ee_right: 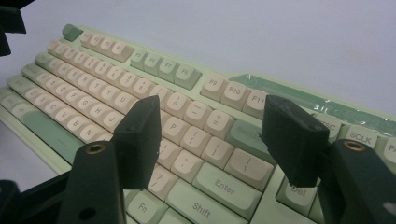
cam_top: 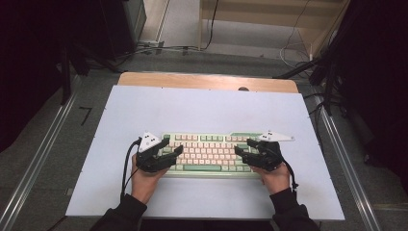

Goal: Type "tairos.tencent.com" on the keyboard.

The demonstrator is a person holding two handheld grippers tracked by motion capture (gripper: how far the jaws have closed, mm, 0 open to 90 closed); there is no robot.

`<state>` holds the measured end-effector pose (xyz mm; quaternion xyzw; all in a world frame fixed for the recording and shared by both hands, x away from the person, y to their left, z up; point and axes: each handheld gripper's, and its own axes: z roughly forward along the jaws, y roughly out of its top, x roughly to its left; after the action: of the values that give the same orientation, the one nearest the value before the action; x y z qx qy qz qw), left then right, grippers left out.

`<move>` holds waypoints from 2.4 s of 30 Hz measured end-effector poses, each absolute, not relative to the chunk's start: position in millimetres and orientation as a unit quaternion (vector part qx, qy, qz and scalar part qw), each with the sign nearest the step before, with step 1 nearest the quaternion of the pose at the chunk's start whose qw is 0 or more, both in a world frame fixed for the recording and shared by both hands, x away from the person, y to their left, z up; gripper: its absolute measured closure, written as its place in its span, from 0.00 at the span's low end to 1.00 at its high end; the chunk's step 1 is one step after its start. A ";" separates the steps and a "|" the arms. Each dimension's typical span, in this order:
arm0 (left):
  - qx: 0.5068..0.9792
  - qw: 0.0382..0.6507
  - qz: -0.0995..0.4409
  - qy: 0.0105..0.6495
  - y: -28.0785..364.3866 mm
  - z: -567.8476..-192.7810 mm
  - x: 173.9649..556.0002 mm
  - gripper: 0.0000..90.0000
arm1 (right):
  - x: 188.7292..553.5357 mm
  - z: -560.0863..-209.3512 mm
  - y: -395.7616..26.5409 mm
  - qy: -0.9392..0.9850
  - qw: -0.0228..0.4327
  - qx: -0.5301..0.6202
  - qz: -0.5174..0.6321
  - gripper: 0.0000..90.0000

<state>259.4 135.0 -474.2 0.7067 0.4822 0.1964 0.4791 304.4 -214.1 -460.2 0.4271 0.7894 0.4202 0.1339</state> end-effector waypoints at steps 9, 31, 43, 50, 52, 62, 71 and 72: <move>0.704 0.479 0.198 0.485 137.3 -475.0 258.0 0.42 | 301.1 -456.2 -215.3 0.787 0.141 0.425 0.424 0.43; 0.701 0.474 0.205 0.492 142.6 -474.7 257.4 0.35 | 293.0 -459.8 -203.0 0.807 0.133 0.389 0.425 0.97; 0.702 0.471 0.206 0.492 142.2 -474.7 257.1 0.35 | 290.1 -466.2 -191.1 0.821 0.121 0.372 0.416 0.97; 0.704 0.470 0.205 0.492 141.4 -475.3 257.1 0.35 | 289.3 -472.4 -184.8 0.829 0.114 0.366 0.407 0.97; 0.703 0.470 0.205 0.492 141.6 -475.3 257.1 0.35 | 289.1 -474.2 -183.1 0.831 0.111 0.366 0.404 0.97; 0.705 0.467 0.204 0.493 142.2 -475.7 257.5 0.35 | 288.4 -481.4 -175.8 0.842 0.103 0.357 0.391 0.97; 0.705 0.467 0.204 0.493 142.5 -475.7 257.5 0.35 | 288.1 -485.0 -173.0 0.848 0.097 0.354 0.382 0.97; 0.705 0.468 0.203 0.493 142.5 -475.8 257.5 0.35 | 287.9 -485.9 -173.0 0.848 0.098 0.354 0.383 0.97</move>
<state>257.5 142.5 -475.8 0.7049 0.4931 0.2034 0.4677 287.9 -173.0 -485.9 0.3536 0.8479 0.3826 0.0980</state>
